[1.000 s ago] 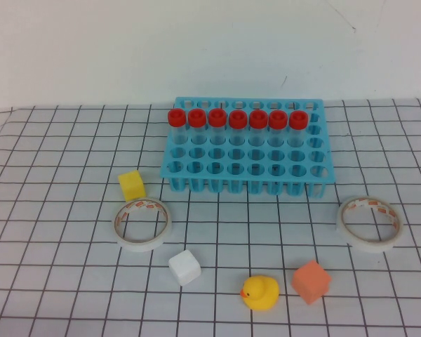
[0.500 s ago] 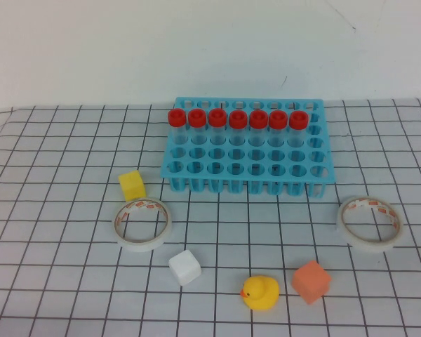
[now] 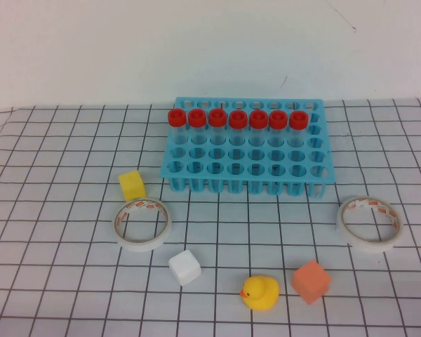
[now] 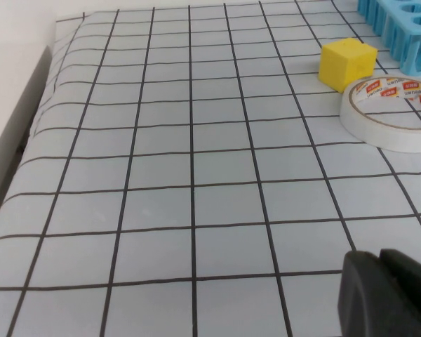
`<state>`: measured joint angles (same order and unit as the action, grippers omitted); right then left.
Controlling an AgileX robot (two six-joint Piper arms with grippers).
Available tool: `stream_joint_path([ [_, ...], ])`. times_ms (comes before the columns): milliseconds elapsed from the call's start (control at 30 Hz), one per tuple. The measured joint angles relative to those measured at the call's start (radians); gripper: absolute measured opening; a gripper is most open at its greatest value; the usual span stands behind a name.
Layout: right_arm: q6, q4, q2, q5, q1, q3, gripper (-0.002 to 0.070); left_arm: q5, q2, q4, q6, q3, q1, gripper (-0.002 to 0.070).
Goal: Place the test tubes
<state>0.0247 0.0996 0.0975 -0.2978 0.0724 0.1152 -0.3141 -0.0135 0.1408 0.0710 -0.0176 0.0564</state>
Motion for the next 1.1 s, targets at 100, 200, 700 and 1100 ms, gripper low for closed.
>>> stream_joint_path([
  [100,-0.037,0.016,-0.014,0.0,0.0,-0.062,-0.0001,0.0,0.0,0.0,0.0,0.0,0.0,-0.0001],
  [200,-0.058,0.024,-0.021,0.0,0.0,-0.119,-0.0001,0.0,0.0,0.0,0.0,0.0,0.0,-0.0001],
  [700,0.041,0.0,-0.104,-0.02,0.001,-0.139,-0.0001,0.0,0.0,0.0,0.003,0.0,0.0,-0.0001],
  [1100,0.147,-0.107,-0.11,-0.028,0.003,-0.137,-0.0001,0.0,0.0,0.0,0.003,0.0,0.0,-0.0001],
])
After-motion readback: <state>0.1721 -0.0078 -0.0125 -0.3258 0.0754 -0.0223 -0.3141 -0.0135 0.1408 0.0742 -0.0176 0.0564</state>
